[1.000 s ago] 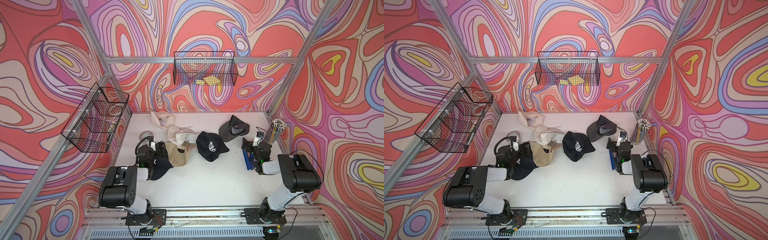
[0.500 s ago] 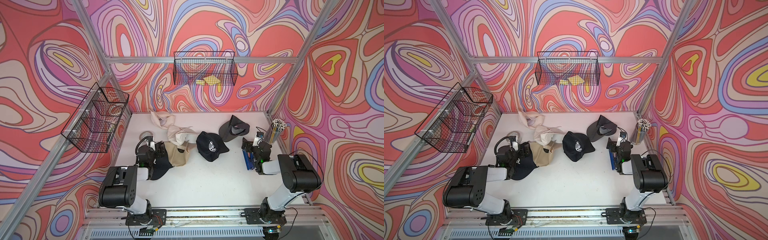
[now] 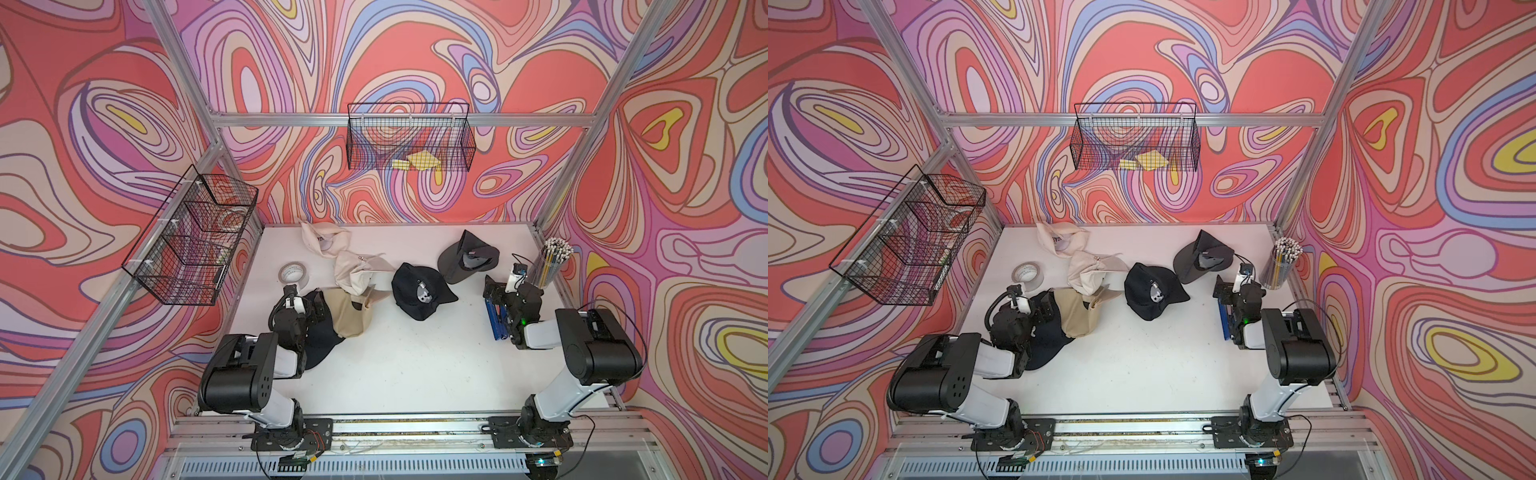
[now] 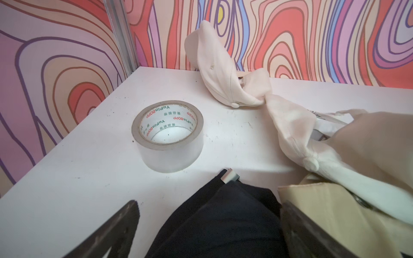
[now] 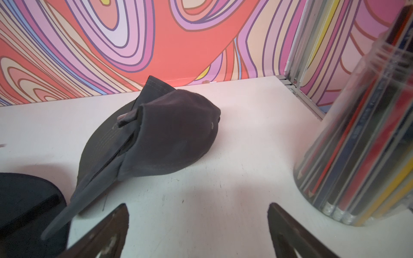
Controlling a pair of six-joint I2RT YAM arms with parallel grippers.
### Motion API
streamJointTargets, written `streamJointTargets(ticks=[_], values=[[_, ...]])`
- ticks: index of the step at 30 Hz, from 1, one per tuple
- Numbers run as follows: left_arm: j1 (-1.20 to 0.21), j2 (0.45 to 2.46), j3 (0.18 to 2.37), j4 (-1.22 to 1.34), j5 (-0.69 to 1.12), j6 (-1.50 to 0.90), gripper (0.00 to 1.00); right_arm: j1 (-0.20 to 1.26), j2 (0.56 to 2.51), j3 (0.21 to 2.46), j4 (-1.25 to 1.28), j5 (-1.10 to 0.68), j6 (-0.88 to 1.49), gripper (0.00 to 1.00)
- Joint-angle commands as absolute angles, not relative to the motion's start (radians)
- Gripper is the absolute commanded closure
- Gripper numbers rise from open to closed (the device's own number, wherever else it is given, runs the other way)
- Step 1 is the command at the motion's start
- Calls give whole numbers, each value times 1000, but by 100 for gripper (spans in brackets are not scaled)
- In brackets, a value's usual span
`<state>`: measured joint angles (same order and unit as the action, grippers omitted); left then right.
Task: Open the adjustable buckle of the baseball cap
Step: Reset both arms
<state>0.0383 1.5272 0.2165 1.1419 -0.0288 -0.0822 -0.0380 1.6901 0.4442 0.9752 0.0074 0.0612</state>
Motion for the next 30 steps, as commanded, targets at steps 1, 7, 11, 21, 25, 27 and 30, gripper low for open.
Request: streamJointTargets(ticks=[1,7,11,21,25,27,30], values=[[35,1527,307,997,-42,-84,1,-40,1695,453,975,2,54,2],[35,1533,355,918,10,-63,1,-40,1695,453,976,3,54,2],[35,1528,266,1080,-36,-82,1,-40,1695,453,976,2,54,2],[36,1539,369,902,39,-50,1,-40,1695,453,976,2,54,2],[34,1537,368,901,56,-41,1,-40,1695,453,976,2,54,2],[34,1534,377,872,59,-38,1,-40,1695,453,976,2,54,2],[34,1535,375,881,64,-37,1,-40,1695,454,976,2,54,2]])
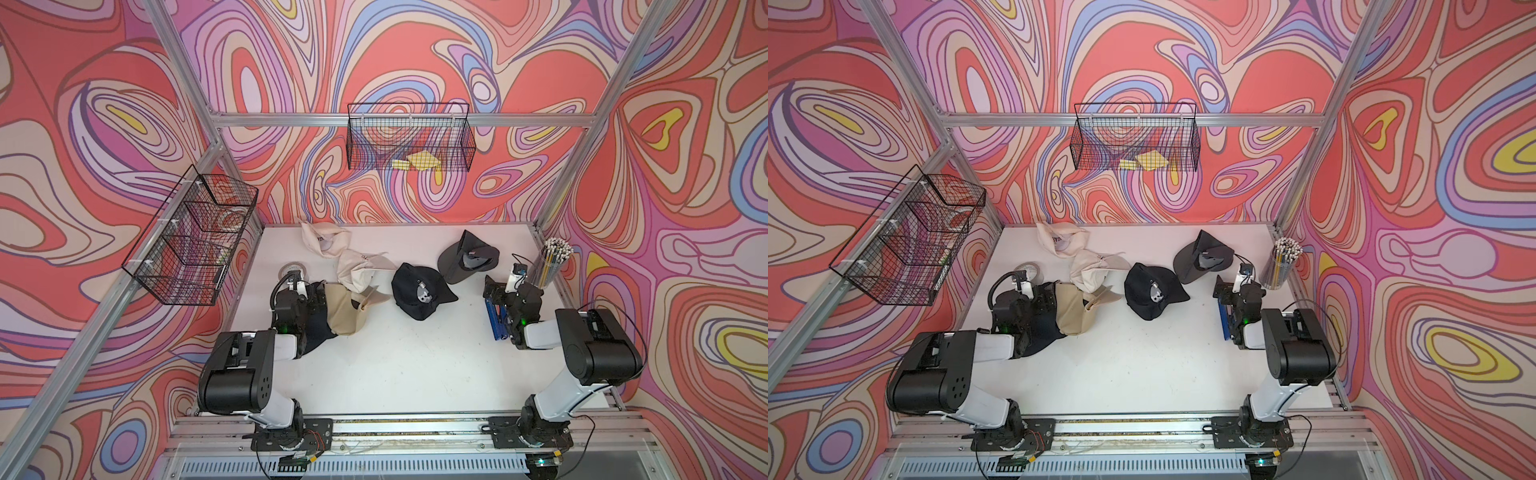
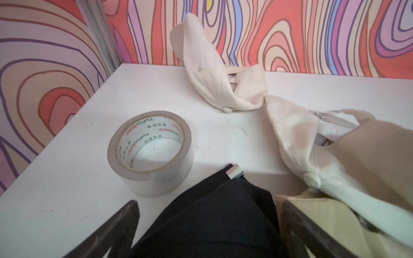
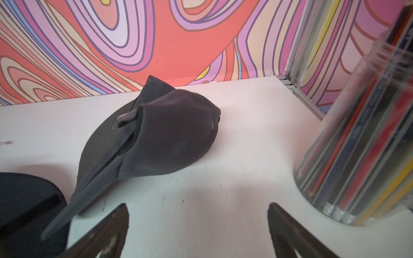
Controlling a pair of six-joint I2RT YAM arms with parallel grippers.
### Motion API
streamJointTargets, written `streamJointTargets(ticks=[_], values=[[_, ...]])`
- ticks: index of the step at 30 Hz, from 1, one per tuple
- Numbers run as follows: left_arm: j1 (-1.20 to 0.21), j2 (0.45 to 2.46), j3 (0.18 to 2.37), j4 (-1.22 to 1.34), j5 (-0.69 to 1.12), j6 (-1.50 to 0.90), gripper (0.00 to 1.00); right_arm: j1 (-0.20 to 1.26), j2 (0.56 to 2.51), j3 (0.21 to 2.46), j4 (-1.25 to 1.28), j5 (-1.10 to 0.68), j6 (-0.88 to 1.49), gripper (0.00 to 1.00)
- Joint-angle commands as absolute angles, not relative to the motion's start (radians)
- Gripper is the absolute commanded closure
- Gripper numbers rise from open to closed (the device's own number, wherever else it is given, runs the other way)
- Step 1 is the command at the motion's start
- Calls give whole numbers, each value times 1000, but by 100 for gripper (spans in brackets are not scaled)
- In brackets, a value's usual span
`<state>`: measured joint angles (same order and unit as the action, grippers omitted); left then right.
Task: Open the adjustable buckle of the baseball cap
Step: Reset both arms
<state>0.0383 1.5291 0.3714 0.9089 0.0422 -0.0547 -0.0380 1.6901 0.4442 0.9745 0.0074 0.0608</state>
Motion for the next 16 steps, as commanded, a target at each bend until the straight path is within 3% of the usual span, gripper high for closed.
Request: streamJointTargets(ticks=[1,16], values=[[34,1534,376,880,64,-37,1,-40,1695,454,976,2,54,2],[28,1534,387,857,66,-26,1,-40,1695,454,976,2,54,2]])
